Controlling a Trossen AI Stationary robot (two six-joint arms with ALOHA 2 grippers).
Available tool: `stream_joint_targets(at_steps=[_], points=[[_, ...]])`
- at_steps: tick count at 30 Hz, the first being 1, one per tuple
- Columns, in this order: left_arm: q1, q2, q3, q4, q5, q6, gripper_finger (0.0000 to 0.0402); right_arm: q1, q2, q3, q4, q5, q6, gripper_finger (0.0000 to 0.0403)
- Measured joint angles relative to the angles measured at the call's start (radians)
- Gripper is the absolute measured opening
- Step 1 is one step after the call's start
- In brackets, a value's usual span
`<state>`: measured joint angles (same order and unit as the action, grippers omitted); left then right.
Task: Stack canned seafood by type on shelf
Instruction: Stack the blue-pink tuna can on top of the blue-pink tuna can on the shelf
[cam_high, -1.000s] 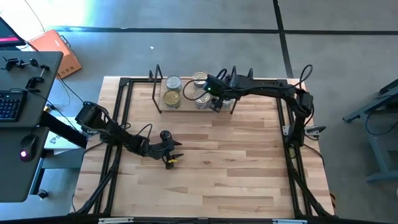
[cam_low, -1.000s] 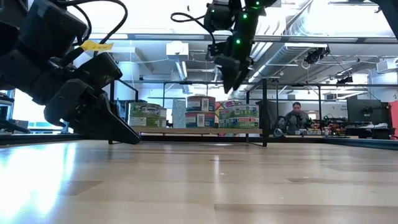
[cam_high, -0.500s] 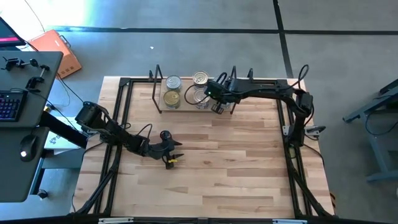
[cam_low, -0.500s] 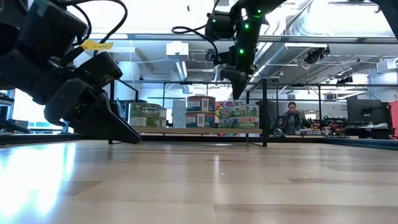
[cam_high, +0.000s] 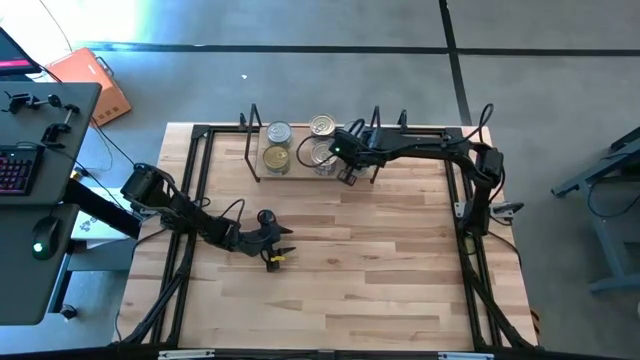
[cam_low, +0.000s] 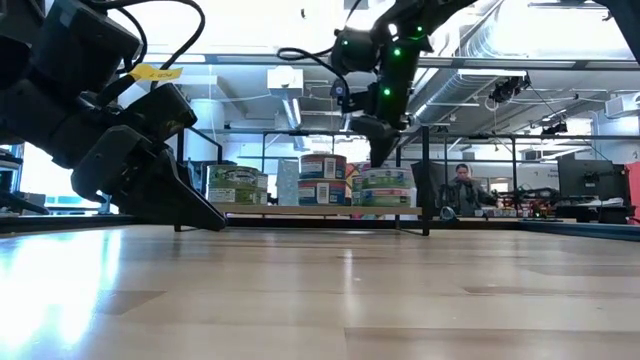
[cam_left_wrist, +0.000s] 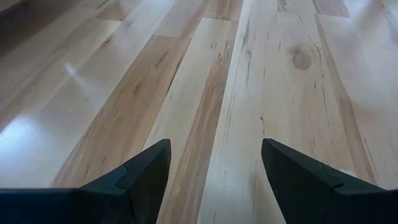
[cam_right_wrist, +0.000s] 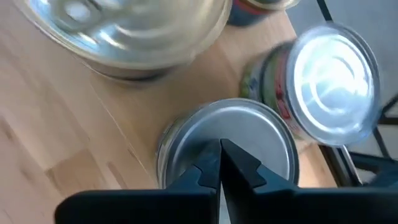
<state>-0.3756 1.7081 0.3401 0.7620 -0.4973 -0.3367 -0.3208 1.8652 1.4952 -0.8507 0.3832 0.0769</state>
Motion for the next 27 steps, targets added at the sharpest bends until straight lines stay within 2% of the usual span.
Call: stream_joint_targets(at_steps=[27], points=[[0.0,0.0,0.0,0.0,0.0,-0.002,0.0245,-0.059,0.0,0.003,0.095,-0.017,-0.054,0.0]])
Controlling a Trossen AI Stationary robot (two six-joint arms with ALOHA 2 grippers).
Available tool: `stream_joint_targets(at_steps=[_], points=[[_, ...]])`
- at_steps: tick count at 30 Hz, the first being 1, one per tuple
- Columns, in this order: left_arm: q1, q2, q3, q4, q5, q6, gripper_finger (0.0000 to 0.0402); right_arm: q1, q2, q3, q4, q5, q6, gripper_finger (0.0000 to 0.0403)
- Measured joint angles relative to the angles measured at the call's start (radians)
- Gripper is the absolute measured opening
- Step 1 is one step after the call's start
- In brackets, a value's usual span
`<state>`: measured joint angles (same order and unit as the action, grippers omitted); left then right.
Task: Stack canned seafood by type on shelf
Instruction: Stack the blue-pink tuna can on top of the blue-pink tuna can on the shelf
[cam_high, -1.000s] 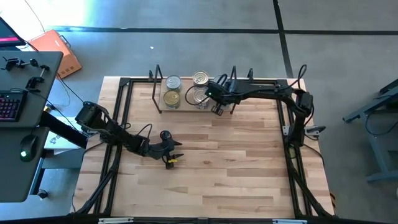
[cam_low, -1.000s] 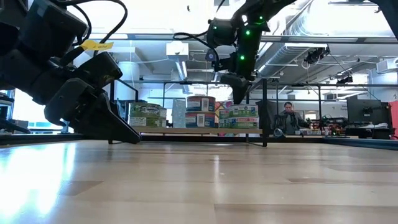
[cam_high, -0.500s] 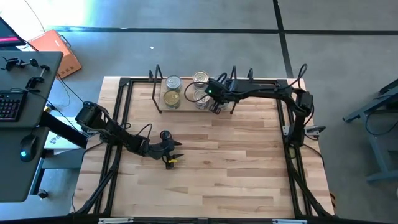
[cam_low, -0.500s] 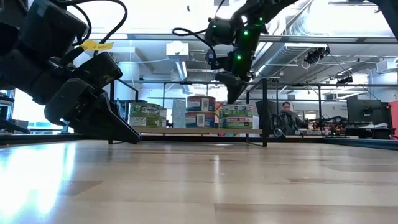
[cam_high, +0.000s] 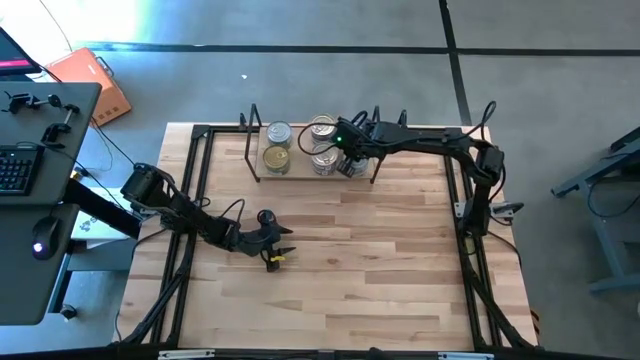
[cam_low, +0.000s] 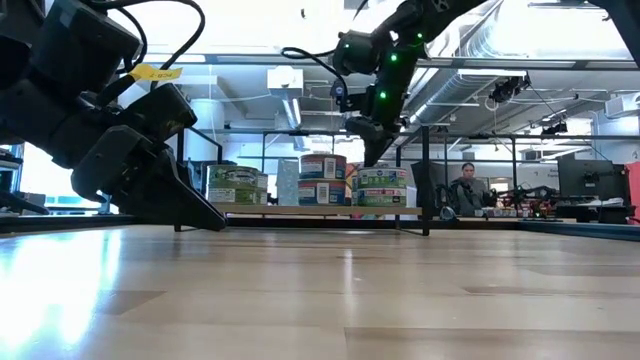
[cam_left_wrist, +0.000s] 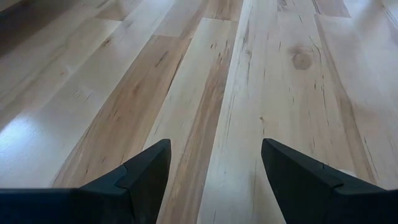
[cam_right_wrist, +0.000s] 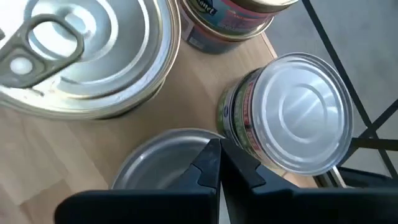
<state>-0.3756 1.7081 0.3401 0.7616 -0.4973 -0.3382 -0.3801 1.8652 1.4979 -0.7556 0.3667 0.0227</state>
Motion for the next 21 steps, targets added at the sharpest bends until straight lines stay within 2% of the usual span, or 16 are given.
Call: stream_joint_targets(at_steps=[5,9,11,21], points=[[0.0,0.0,0.0,0.0,0.0,0.0,0.0245,0.015,0.001,0.078,-0.135,-0.01,0.019,0.0],[0.0,0.0,0.0,0.0,0.0,0.001,0.0245,0.012,0.001,0.096,-0.182,-0.142,0.047,0.0],[0.0,0.0,0.0,0.0,0.0,0.007,0.0245,0.006,0.001,0.081,-0.178,-0.176,0.048,0.0],[0.0,0.0,0.0,-0.001,0.0,0.002,0.0245,0.005,0.011,0.038,-0.136,-0.154,0.048,0.0]])
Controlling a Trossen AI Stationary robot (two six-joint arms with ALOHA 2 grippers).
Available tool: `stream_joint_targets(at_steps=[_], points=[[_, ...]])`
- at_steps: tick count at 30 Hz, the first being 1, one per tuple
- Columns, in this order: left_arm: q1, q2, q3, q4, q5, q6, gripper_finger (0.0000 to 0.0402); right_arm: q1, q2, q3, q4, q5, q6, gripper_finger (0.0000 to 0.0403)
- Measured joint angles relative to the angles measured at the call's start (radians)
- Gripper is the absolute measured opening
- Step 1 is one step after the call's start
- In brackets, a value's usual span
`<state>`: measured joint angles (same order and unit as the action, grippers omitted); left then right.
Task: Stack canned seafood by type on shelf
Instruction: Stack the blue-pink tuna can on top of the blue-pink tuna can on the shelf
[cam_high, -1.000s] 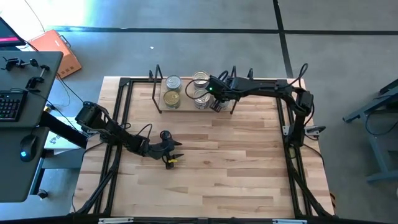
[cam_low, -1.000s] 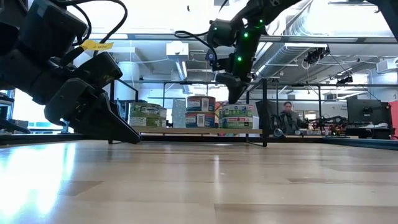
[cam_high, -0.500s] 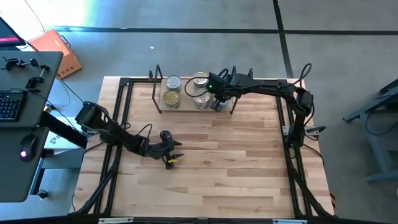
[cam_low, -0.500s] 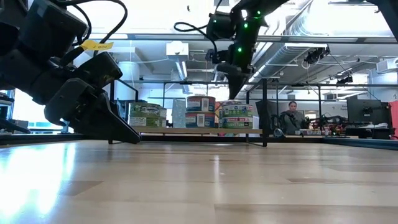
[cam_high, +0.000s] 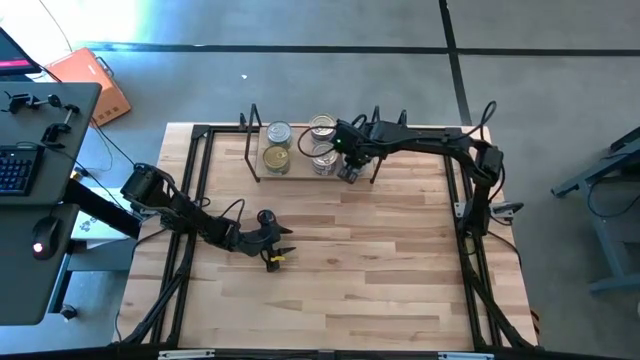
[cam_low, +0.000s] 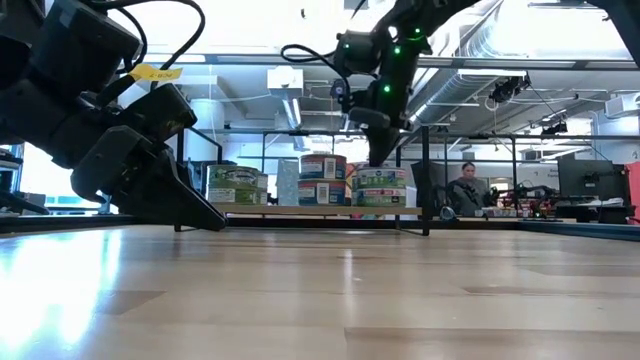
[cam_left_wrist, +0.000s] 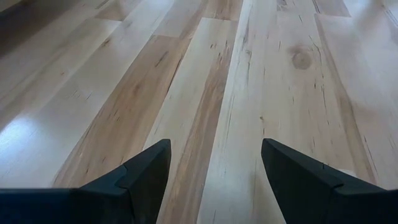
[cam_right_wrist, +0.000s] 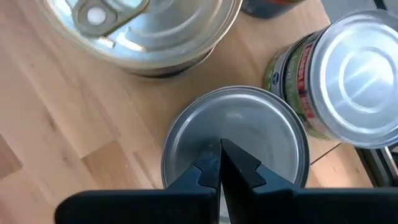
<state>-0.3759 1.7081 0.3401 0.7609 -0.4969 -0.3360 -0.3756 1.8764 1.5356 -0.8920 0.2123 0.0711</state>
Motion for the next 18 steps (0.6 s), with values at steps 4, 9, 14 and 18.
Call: stream_joint_targets(at_steps=[4,9,14,18], points=[[0.0,0.0,0.0,0.0,0.0,-0.001,0.0245,-0.006,0.016,0.002,0.024,0.004,-0.004,0.0],[-0.003,0.0,0.0,0.0,0.0,-0.004,0.0245,-0.01,0.028,0.003,0.036,0.055,-0.012,0.0],[-0.012,0.0,0.0,0.0,0.0,-0.003,0.0245,-0.01,0.029,0.002,0.033,0.07,-0.026,0.0],[-0.012,0.0,0.0,0.0,0.0,-0.004,0.0245,-0.01,0.03,0.001,0.036,0.073,-0.027,0.0]])
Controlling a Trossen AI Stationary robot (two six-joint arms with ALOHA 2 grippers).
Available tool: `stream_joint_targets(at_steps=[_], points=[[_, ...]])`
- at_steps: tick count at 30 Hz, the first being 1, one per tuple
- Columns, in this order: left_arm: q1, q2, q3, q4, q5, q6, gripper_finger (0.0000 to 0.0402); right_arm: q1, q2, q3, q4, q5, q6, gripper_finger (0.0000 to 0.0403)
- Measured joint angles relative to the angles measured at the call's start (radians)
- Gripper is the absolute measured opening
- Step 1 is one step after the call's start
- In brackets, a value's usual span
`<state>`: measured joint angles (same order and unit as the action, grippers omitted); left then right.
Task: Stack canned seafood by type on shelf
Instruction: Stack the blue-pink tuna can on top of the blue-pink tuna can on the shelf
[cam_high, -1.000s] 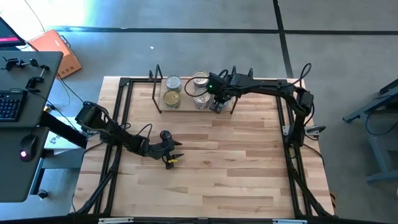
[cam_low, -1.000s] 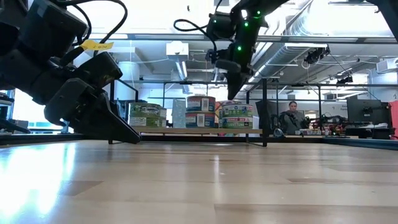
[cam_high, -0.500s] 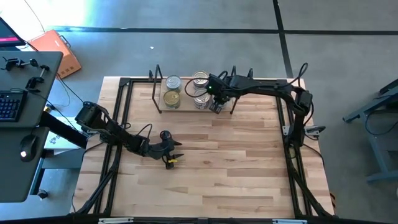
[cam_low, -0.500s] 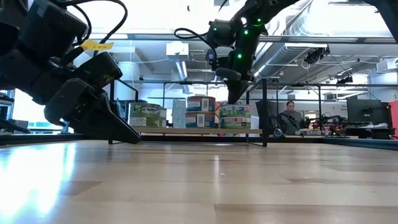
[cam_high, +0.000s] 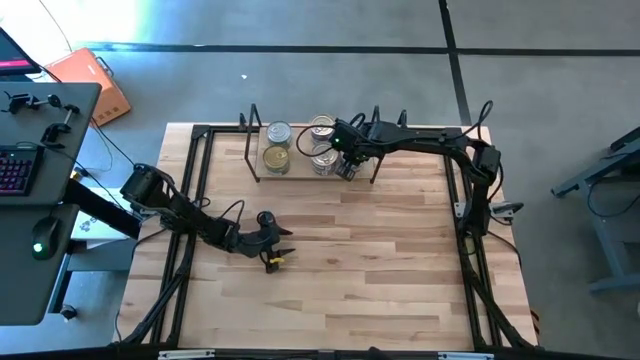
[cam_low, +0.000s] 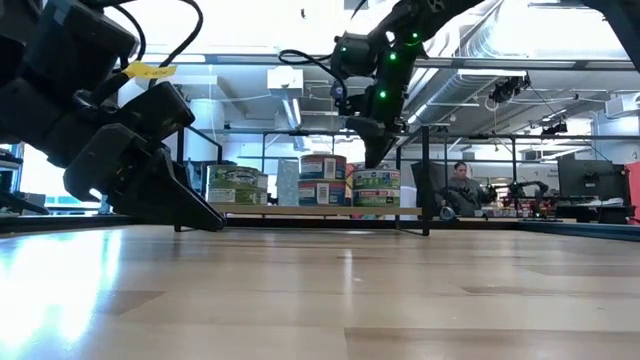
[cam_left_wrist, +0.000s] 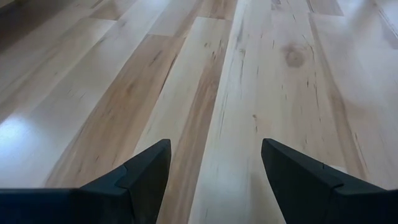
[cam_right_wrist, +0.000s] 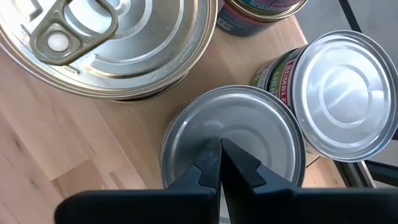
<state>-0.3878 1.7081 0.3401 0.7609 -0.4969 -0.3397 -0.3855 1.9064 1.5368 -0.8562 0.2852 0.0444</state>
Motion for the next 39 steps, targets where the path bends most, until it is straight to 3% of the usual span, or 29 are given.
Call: stream_joint_targets(at_steps=[19,31,39], points=[[-0.002,0.0,0.0,-0.002,0.0,-0.008,0.0245,0.075,-0.002,0.151,0.02,-0.01,-0.088,0.0],[-0.002,0.0,0.0,-0.003,-0.001,-0.006,0.0245,0.086,0.06,0.149,0.113,-0.192,-0.098,0.0],[-0.002,0.0,0.0,-0.007,-0.001,-0.006,0.0245,0.086,0.106,0.153,0.193,-0.184,-0.059,0.0]])
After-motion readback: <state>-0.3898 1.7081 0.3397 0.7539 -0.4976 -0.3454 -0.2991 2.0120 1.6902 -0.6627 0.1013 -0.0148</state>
